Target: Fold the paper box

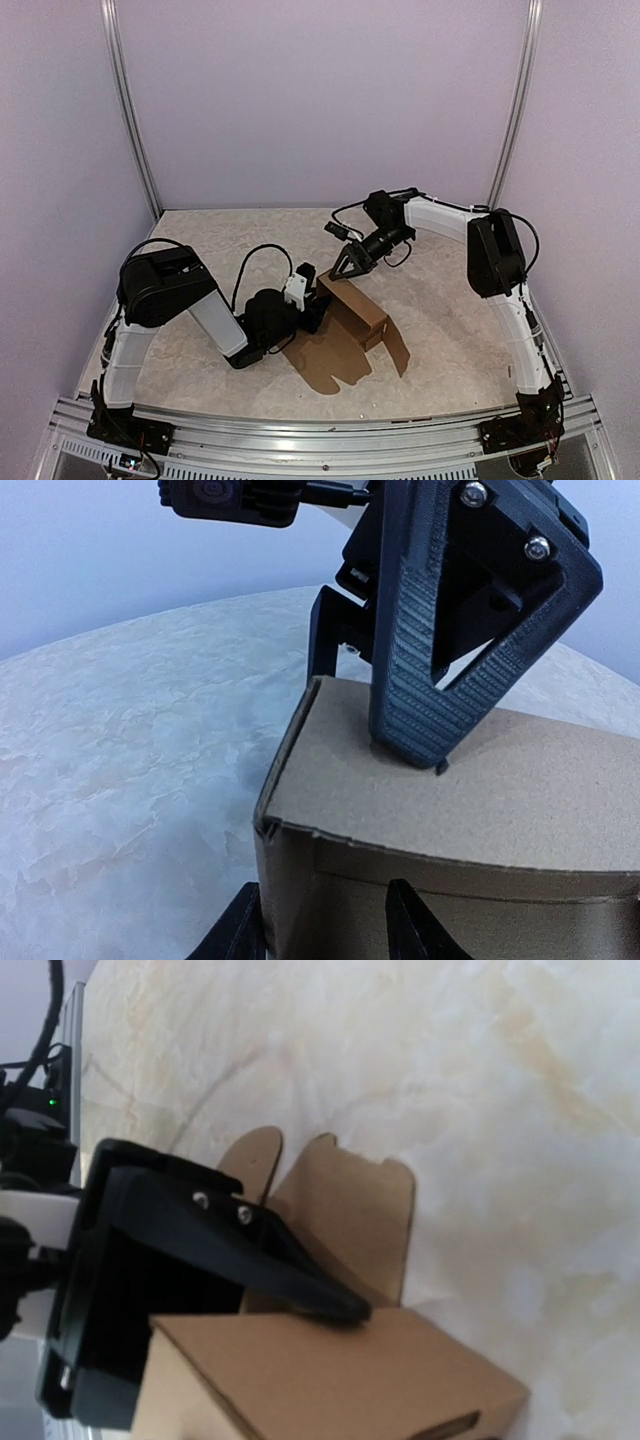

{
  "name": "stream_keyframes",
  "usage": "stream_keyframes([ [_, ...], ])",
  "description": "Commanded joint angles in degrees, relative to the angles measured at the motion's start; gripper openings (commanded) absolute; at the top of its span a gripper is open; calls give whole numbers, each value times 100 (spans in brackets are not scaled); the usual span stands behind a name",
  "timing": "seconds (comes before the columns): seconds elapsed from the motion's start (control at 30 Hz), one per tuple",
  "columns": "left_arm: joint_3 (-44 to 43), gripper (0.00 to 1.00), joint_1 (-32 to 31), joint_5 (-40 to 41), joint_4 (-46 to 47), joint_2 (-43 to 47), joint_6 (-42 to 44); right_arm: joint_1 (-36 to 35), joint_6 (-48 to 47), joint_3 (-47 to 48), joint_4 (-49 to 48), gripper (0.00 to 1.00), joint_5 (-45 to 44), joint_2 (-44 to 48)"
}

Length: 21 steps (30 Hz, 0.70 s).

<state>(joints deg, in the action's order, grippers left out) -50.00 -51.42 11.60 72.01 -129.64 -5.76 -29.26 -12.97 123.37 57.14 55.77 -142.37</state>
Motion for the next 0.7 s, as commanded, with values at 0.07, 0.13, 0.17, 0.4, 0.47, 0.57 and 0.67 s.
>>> stream_keyframes([
  [0.07, 120, 41, 31, -144, 77, 95, -2, -90, 146, 17, -16, 63, -702, -263],
  [0.13, 238, 41, 20, -129, 148, 189, 62, -85, 83, 18, 43, 63, -642, -207],
  [0.17, 326, 42, 5, -127, 162, 245, 99, -81, 31, 31, 73, 63, -582, -180],
  [0.4, 999, 49, -97, 78, -295, 1383, 458, 171, -246, 285, 352, 68, -162, 226],
  [0.47, 1090, 51, -157, 183, -608, 1727, 552, 268, -262, 299, 369, 68, -139, 348],
  [0.57, 1156, 53, -256, 456, -1215, 2143, 728, 383, -319, 300, 428, 70, -151, 500],
  [0.67, 1168, 57, -304, 610, -1740, 2487, 781, 482, -437, 266, 532, 72, -178, 703],
])
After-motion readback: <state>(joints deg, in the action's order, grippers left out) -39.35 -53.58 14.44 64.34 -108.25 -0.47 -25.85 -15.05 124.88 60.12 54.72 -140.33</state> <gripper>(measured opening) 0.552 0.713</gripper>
